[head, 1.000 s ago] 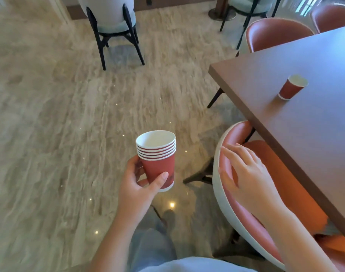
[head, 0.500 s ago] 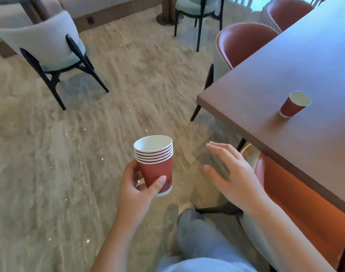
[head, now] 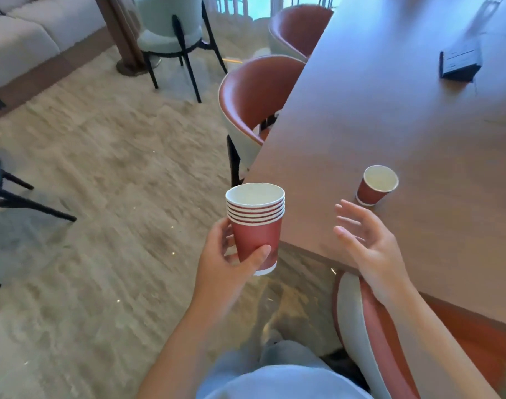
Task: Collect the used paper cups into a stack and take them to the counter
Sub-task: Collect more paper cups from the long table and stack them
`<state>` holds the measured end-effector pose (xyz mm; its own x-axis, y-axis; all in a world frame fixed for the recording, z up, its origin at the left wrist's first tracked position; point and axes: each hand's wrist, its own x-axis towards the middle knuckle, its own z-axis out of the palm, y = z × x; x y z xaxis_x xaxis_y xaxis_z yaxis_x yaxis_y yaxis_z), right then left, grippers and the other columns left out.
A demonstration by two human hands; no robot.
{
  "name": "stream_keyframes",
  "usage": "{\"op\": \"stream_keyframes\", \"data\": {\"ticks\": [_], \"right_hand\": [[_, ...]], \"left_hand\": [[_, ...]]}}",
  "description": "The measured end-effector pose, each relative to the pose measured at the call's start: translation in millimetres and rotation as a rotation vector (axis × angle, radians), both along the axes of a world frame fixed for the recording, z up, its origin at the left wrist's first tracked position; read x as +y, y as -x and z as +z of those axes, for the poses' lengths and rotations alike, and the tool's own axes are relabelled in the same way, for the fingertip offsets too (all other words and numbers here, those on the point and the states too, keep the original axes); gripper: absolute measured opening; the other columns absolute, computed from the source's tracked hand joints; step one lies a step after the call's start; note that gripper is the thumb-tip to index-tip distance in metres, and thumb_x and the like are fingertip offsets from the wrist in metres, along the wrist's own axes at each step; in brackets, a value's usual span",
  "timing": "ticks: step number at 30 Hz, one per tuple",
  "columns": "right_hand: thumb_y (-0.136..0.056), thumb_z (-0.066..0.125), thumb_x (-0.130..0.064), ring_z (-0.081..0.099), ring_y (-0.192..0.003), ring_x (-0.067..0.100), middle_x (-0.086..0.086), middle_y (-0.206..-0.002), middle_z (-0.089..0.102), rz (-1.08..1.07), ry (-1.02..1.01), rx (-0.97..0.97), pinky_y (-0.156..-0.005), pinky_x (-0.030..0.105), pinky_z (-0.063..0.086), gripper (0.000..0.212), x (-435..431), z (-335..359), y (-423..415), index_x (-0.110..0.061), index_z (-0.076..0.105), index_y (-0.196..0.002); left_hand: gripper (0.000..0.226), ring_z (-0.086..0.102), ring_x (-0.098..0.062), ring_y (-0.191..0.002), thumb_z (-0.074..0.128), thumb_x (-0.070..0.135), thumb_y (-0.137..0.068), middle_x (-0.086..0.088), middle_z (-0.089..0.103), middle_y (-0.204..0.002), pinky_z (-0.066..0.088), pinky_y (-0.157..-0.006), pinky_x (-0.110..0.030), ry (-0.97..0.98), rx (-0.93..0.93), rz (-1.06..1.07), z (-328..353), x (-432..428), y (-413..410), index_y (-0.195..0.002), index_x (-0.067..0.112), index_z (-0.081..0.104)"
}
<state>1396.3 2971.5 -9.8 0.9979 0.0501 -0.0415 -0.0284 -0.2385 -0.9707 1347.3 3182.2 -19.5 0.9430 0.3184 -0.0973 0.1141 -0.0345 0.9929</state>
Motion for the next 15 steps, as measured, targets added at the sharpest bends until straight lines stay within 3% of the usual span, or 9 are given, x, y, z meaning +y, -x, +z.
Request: {"op": "stream_keyframes", "data": {"ticks": [3,8,15], "right_hand": [[-0.081,0.061,-0.026,0.057,-0.108,0.005,-0.015,-0.120,0.058,-0.132,-0.027,0.031,-0.074,0.011,0.050,0.037,-3,-3,-19,-0.031,0.054,-0.117],[-0.083,0.061,-0.019,0.055,-0.110,0.011,-0.005,-0.123,0.057,-0.341,-0.002,0.069,-0.091,0.031,0.047,0.038,2,-9,-46,-0.025,0.053,-0.120],[-0.082,0.063,-0.013,0.052,-0.111,0.011,-0.001,-0.123,0.055,-0.669,0.008,0.102,-0.092,0.029,0.041,0.044,12,-24,-84,-0.021,0.050,-0.123]], "left_hand": [[0.061,0.062,0.005,-0.088,0.079,0.040,-0.045,0.018,0.065,-0.099,0.050,-0.066,-0.013,0.020,0.033,-0.114,-9,-2,-39,-0.101,0.035,0.055],[0.064,0.065,-0.003,-0.089,0.081,0.038,-0.044,0.014,0.067,-0.100,0.051,-0.066,-0.017,0.060,0.082,-0.309,-22,1,-107,-0.103,0.036,0.055],[0.064,0.065,-0.003,-0.089,0.080,0.043,-0.045,0.017,0.066,-0.099,0.052,-0.067,-0.019,-0.025,0.092,-0.582,-25,14,-201,-0.103,0.043,0.051]]}}
